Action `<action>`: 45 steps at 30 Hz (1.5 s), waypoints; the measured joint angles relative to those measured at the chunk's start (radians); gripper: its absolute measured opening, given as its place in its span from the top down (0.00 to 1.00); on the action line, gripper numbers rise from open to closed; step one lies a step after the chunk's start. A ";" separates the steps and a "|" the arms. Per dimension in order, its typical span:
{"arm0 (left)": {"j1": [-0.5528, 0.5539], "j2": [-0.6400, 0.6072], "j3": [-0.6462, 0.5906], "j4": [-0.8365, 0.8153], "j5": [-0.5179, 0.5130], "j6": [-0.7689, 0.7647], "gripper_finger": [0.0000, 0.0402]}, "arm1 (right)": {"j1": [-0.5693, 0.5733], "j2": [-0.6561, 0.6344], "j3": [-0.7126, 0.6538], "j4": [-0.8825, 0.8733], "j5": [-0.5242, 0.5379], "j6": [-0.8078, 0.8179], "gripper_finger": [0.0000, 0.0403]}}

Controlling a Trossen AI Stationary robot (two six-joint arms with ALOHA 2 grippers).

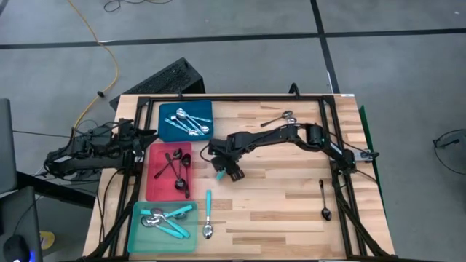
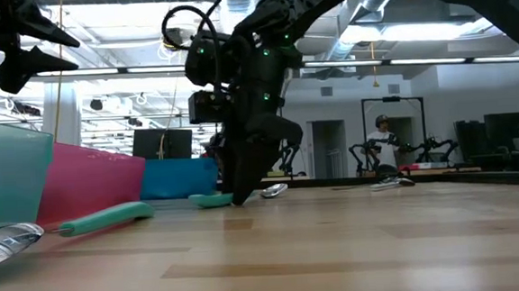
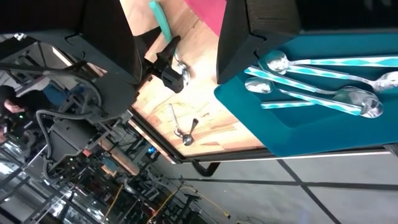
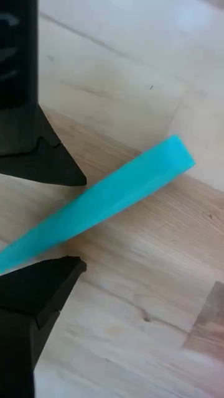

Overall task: Sort silverware by color (type)
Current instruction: Put the light blue spoon into the light blue bin

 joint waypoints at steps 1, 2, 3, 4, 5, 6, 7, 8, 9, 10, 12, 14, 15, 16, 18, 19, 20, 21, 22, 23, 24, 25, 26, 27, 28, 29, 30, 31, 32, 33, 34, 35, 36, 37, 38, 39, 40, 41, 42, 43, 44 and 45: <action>0.000 0.000 0.000 0.000 -0.002 0.001 0.52 | -0.006 0.000 -0.014 0.013 -0.020 0.010 0.47; 0.000 0.000 0.000 0.000 -0.003 0.001 0.52 | -0.009 -0.001 -0.029 0.028 -0.034 0.022 0.48; 0.000 0.000 0.000 0.000 -0.003 0.001 0.52 | -0.011 -0.001 -0.042 0.040 -0.036 0.032 0.50; 0.000 0.000 0.000 0.000 -0.003 0.002 0.52 | -0.011 -0.001 -0.049 0.045 -0.036 0.044 0.52; 0.000 0.000 0.000 0.000 -0.005 0.002 0.52 | -0.011 -0.001 -0.052 0.045 -0.034 0.059 0.55; 0.000 0.000 0.000 0.000 -0.009 0.002 0.52 | -0.011 -0.001 -0.054 0.045 -0.029 0.081 0.58; 0.000 0.000 0.000 0.000 -0.015 0.002 0.52 | -0.010 0.000 -0.055 0.045 -0.026 0.105 0.62; 0.000 0.000 0.000 0.000 -0.020 0.002 0.52 | -0.010 0.000 -0.055 0.046 -0.026 0.128 0.66; 0.000 0.000 0.000 0.000 -0.025 0.002 0.52 | -0.010 0.000 -0.056 0.048 -0.026 0.150 0.71; 0.000 0.000 0.000 0.000 -0.027 0.002 0.52 | -0.009 0.000 -0.056 0.052 -0.024 0.174 0.75; 0.000 0.000 0.000 0.000 -0.032 0.002 0.52 | -0.009 0.000 -0.057 0.066 -0.018 0.227 0.81; 0.000 0.000 0.000 0.000 -0.035 0.002 0.52 | -0.009 0.000 -0.058 0.088 -0.018 0.307 0.81; 0.000 0.000 0.000 0.000 -0.035 0.002 0.52 | -0.009 0.000 -0.058 0.098 -0.017 0.350 0.81; 0.000 0.000 0.000 0.000 -0.035 0.002 0.52 | -0.009 0.000 -0.059 0.107 -0.016 0.393 0.81; 0.000 0.000 0.000 0.000 -0.035 0.002 0.52 | -0.009 0.000 -0.059 0.121 -0.018 0.472 0.81; 0.000 0.000 0.000 0.000 -0.035 0.002 0.52 | -0.009 0.000 -0.059 0.127 -0.018 0.508 0.81; 0.000 0.000 0.000 0.000 -0.035 0.002 0.52 | -0.009 0.000 -0.059 0.135 -0.018 0.542 0.81; 0.000 0.000 0.000 0.000 -0.035 0.002 0.52 | -0.009 -0.001 -0.060 0.145 -0.018 0.573 0.81; 0.000 0.000 0.000 0.000 -0.035 0.002 0.52 | -0.009 -0.009 -0.062 0.153 -0.019 0.596 0.81; 0.000 0.000 0.000 0.000 -0.035 0.002 0.52 | -0.009 -0.016 -0.061 0.160 -0.018 0.613 0.81; 0.000 0.000 0.000 0.000 -0.035 0.002 0.52 | -0.008 -0.016 -0.062 0.167 -0.018 0.626 0.81; 0.000 0.000 0.000 0.000 -0.035 0.002 0.52 | -0.007 -0.017 -0.062 0.176 -0.018 0.640 0.81; 0.000 0.000 0.000 0.000 -0.035 0.002 0.52 | -0.006 -0.025 -0.062 0.181 -0.018 0.654 0.81; 0.000 0.000 0.000 0.000 -0.035 0.002 0.52 | -0.006 -0.035 -0.064 0.183 -0.017 0.665 0.81; 0.000 0.000 0.000 0.000 -0.035 0.002 0.52 | -0.007 -0.039 -0.065 0.186 -0.015 0.668 0.81; 0.000 0.000 0.000 0.000 -0.035 0.002 0.52 | -0.008 -0.039 -0.065 0.193 -0.014 0.668 0.81; 0.000 0.000 0.000 0.000 -0.035 0.004 0.52 | -0.009 -0.039 -0.065 0.204 -0.009 0.670 0.81; 0.000 0.000 0.000 0.000 -0.035 0.010 0.52 | -0.010 -0.044 -0.065 0.208 -0.004 0.677 0.81; 0.000 0.000 0.000 0.000 -0.035 0.014 0.52 | -0.011 -0.050 -0.065 0.211 0.001 0.682 0.81; 0.000 0.000 0.000 0.000 -0.035 0.017 0.52 | -0.011 -0.052 -0.065 0.228 0.006 0.683 0.81; 0.000 0.000 0.000 0.000 -0.035 0.019 0.52 | -0.010 -0.053 -0.064 0.240 0.015 0.683 0.81; 0.000 0.000 0.000 0.000 -0.035 0.019 0.52 | -0.012 -0.054 -0.064 0.248 0.015 0.688 0.81; 0.000 0.000 0.000 0.000 -0.035 0.020 0.52 | -0.012 -0.054 -0.064 0.260 0.015 0.699 0.81; 0.000 0.000 0.000 0.000 -0.035 0.019 0.52 | -0.011 -0.054 -0.064 0.272 0.015 0.716 0.81; 0.000 0.000 0.000 0.000 -0.034 0.019 0.52 | -0.007 -0.054 -0.064 0.280 0.015 0.735 0.81; 0.000 0.000 0.000 0.000 -0.034 0.019 0.52 | -0.004 -0.055 -0.064 0.286 0.014 0.748 0.81; 0.000 0.000 0.000 0.000 -0.034 0.019 0.52 | -0.002 -0.056 -0.064 0.296 0.010 0.762 0.81; 0.000 0.000 0.000 0.000 -0.034 0.019 0.52 | 0.002 -0.056 -0.063 0.312 0.009 0.773 0.81; 0.000 0.000 0.000 0.000 -0.034 0.019 0.52 | 0.006 -0.056 -0.063 0.330 0.008 0.782 0.81; 0.000 0.000 0.000 0.000 -0.029 0.019 0.52 | 0.009 -0.057 -0.063 0.347 0.008 0.792 0.81; 0.000 0.000 0.000 0.000 -0.024 0.019 0.52 | 0.012 -0.057 -0.063 0.365 0.009 0.800 0.81; 0.000 0.000 0.000 0.000 -0.021 0.019 0.52 | 0.014 -0.058 -0.063 0.384 0.021 0.808 0.81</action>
